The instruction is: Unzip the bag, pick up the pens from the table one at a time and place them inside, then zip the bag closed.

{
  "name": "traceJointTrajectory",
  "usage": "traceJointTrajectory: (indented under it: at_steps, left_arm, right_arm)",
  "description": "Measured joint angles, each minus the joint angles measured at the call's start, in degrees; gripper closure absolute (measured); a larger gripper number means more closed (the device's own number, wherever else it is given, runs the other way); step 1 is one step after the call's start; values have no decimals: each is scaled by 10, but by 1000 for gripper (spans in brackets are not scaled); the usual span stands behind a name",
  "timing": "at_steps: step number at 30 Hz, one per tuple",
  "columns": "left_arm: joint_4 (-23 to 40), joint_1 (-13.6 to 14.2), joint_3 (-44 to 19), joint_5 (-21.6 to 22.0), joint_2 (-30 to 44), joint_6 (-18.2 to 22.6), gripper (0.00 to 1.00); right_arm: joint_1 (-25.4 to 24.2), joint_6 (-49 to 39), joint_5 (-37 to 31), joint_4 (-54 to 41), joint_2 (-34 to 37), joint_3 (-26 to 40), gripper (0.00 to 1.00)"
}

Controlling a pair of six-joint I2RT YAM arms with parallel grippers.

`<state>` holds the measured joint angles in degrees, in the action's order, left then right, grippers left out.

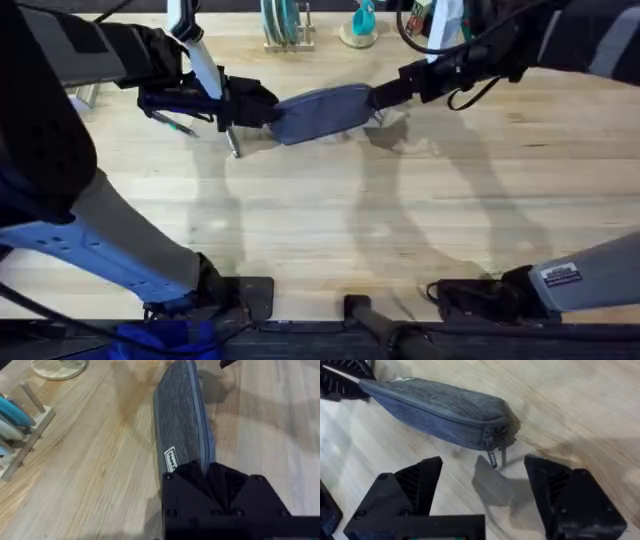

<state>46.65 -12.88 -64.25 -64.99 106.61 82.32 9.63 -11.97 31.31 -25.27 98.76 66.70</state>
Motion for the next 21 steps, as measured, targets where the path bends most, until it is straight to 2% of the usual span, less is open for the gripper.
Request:
traceJointTrajectory:
  at_steps: [11,17,21]
  left_arm:
    - [0,0,0,0,0,0,959]
    - [0,0,0,0,0,0,959]
    - [0,0,0,0,0,0,959]
  right_arm:
    - [10,0,1,32,1,0,14]
    - [10,14,1,42,29,3,17]
    - [10,19,1,43,40,3,63]
